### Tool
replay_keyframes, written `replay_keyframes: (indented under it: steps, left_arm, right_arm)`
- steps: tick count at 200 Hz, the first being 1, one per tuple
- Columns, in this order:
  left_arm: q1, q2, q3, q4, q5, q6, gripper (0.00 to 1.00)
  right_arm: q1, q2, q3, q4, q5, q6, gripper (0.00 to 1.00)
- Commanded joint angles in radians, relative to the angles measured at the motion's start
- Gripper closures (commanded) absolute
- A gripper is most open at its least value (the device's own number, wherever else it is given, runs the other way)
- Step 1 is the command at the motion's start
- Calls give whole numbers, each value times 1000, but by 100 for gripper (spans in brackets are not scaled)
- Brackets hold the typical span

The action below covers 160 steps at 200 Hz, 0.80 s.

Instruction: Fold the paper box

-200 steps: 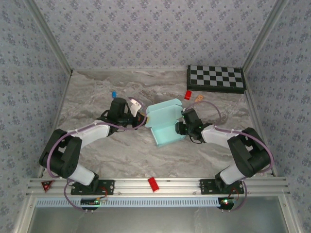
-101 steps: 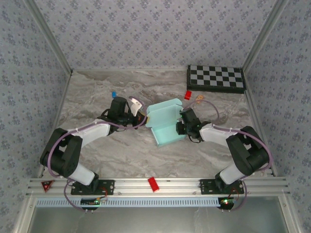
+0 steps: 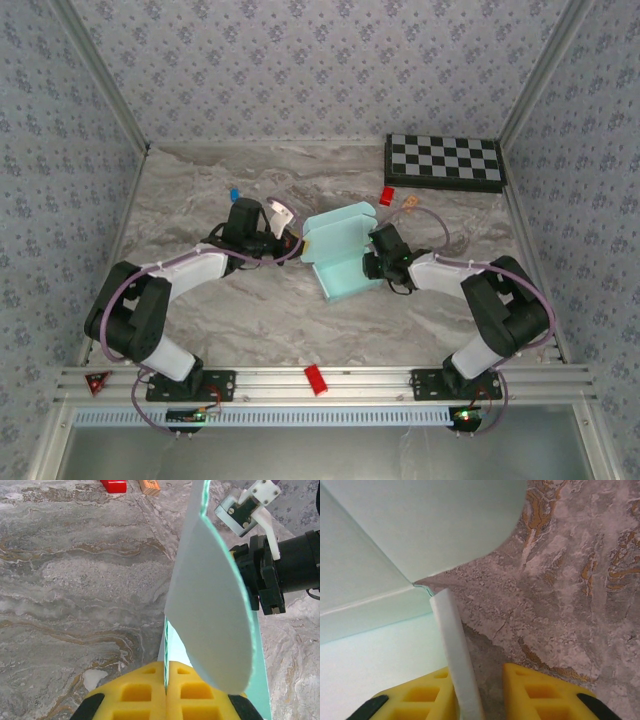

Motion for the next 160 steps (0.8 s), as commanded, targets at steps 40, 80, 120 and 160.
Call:
replay_keyframes:
  steps: [40, 80, 120, 160]
  left_arm:
    - [13, 11, 47, -64, 32, 58, 100]
    - [24, 12, 69, -102, 45, 92, 100]
    - [33, 9, 73, -123, 49, 111, 100]
    - [37, 6, 72, -132, 60, 123, 100]
  right_arm:
    - [6, 22, 37, -125, 141, 23, 78]
    - [15, 37, 55, -174, 193, 45, 81]
    - [22, 54, 68, -207, 225, 52, 82]
    - [25, 64, 69, -182, 180, 31, 80]
